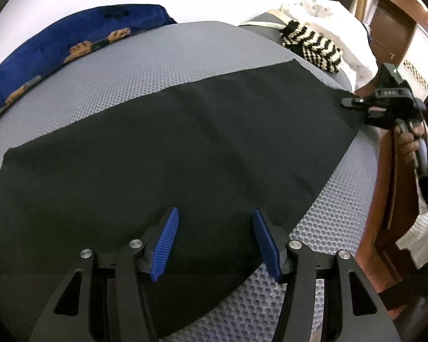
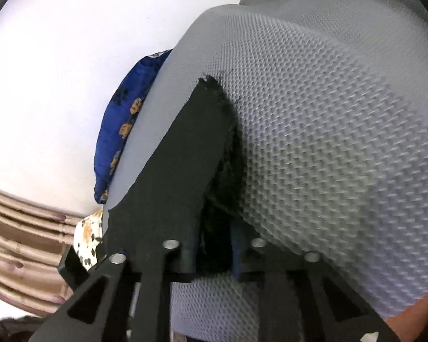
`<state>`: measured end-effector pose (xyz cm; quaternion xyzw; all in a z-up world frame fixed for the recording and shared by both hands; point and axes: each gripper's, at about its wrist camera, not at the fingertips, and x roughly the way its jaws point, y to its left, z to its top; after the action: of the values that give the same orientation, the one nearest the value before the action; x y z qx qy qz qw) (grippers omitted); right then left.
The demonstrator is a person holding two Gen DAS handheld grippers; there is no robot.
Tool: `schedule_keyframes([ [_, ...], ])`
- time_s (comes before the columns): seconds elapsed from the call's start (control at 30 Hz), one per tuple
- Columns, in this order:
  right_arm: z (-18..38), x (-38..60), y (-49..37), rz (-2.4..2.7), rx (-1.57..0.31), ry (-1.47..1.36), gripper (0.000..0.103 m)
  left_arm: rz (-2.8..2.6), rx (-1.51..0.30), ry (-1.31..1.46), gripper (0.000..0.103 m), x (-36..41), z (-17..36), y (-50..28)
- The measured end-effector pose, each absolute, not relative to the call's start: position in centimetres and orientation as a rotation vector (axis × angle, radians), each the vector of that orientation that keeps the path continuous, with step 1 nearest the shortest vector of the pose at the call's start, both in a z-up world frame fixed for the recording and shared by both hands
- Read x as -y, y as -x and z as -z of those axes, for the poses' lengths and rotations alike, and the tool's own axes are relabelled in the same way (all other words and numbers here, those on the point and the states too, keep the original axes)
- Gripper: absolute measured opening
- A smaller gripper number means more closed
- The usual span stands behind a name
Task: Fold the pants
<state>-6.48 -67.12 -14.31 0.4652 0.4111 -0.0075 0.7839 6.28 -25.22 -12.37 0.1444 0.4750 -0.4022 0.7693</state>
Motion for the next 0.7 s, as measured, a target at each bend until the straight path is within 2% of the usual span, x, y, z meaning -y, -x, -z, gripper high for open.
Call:
schedule_keyframes([
  [0.4, 6.3, 59.1, 0.4, -0.064, -0.828, -0.854, 0.012, 0.7, -0.983, -0.062, 0.056, 15.5, 7.6, -10.2],
  [0.7, 4.9, 47.2, -7.8, -0.279, -0.908, -0.732, 0.012, 0.539, -0.948, 0.054, 0.056, 5.9, 6.8, -10.8],
])
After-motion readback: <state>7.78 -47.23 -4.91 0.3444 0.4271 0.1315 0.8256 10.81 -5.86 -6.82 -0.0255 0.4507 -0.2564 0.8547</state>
